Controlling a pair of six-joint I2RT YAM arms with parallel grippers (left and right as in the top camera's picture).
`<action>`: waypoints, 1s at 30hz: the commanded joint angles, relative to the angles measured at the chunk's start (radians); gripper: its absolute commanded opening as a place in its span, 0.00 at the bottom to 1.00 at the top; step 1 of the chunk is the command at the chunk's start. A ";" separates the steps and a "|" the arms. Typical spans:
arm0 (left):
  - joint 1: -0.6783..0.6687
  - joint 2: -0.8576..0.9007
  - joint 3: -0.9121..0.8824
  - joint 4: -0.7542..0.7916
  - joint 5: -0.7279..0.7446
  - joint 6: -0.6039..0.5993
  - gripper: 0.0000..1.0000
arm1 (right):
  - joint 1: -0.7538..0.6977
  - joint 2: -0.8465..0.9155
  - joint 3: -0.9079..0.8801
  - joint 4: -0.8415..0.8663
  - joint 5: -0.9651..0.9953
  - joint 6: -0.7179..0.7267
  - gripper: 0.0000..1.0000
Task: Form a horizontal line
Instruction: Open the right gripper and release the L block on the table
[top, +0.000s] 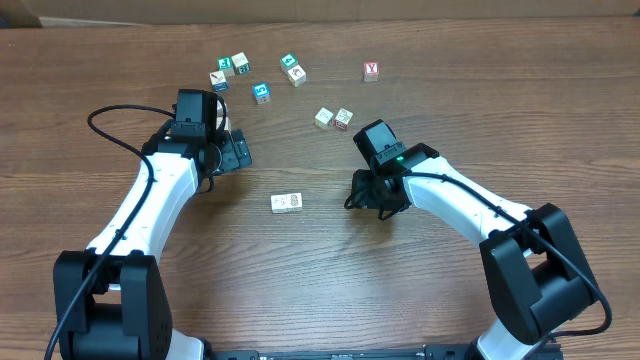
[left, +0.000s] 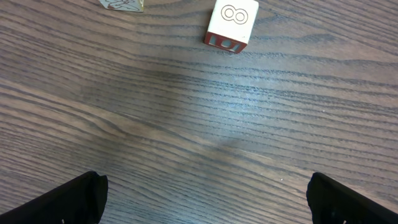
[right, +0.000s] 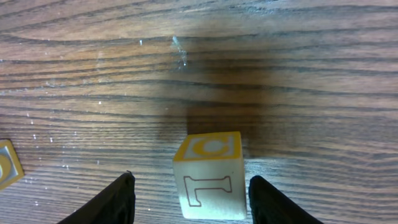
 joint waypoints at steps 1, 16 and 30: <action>0.000 -0.018 0.011 0.000 -0.012 0.010 1.00 | -0.002 -0.011 -0.006 0.003 -0.024 -0.002 0.54; 0.000 -0.018 0.011 0.000 -0.012 0.010 1.00 | 0.005 -0.011 -0.006 0.038 -0.079 -0.121 0.52; 0.000 -0.018 0.011 0.000 -0.012 0.010 1.00 | 0.027 -0.011 -0.006 0.068 -0.124 -0.181 0.53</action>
